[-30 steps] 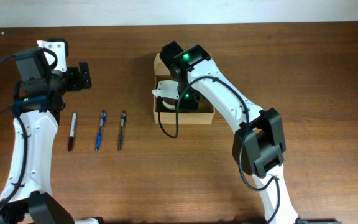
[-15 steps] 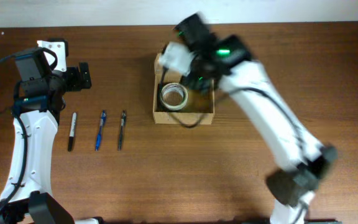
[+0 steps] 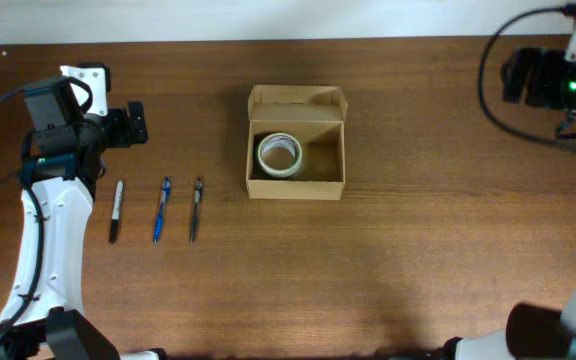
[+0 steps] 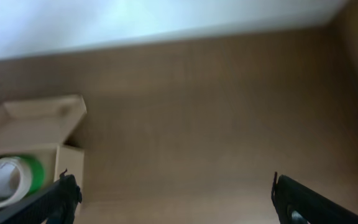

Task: Pack container
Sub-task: 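Withdraw the right gripper to the upper right corner, then lower the left gripper onto the black marker and grasp it, then carry the black marker with the left gripper into the box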

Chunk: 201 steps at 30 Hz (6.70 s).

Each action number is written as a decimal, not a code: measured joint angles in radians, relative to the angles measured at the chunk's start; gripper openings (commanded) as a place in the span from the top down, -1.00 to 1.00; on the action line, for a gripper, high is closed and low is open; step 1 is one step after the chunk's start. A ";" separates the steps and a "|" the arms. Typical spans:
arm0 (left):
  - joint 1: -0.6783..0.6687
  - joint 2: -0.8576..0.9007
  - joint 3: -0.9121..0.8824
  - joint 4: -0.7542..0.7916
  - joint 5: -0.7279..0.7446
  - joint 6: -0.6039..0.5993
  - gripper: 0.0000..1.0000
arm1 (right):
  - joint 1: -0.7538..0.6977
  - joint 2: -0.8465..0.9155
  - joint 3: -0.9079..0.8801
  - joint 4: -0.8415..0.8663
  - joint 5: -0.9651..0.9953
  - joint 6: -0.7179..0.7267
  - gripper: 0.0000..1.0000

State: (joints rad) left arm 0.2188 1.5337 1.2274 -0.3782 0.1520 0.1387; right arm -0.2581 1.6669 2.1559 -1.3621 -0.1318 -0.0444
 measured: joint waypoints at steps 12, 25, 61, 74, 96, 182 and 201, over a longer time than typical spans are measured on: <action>-0.015 0.000 0.009 -0.219 0.016 -0.024 -0.99 | -0.094 0.255 -0.010 -0.098 -0.096 0.052 -0.98; 0.084 0.005 0.009 -0.520 -0.130 0.068 -0.79 | -0.094 0.305 -0.010 -0.098 -0.103 0.063 -0.98; 0.151 0.399 0.013 -0.383 -0.153 0.218 -0.46 | -0.094 0.306 -0.010 -0.100 -0.106 0.064 -0.98; 0.023 0.445 0.041 -0.373 -0.275 0.183 0.37 | -0.094 0.306 -0.010 -0.101 -0.106 0.064 -0.98; 0.042 0.447 0.047 -0.411 -0.211 0.158 -0.28 | -0.094 0.306 -0.010 -0.100 -0.106 0.065 -0.98; -0.760 0.565 0.652 -0.757 -0.102 0.840 0.98 | -0.094 0.306 -0.010 -0.100 -0.106 0.066 -0.98; -0.796 0.609 0.651 -0.763 -0.184 0.730 0.41 | -0.094 0.306 -0.010 -0.100 -0.106 0.067 -0.98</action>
State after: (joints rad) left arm -0.5770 2.1426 1.8786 -1.1408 -0.0322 0.8688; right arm -0.3519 1.9724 2.1464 -1.4624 -0.2382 0.0223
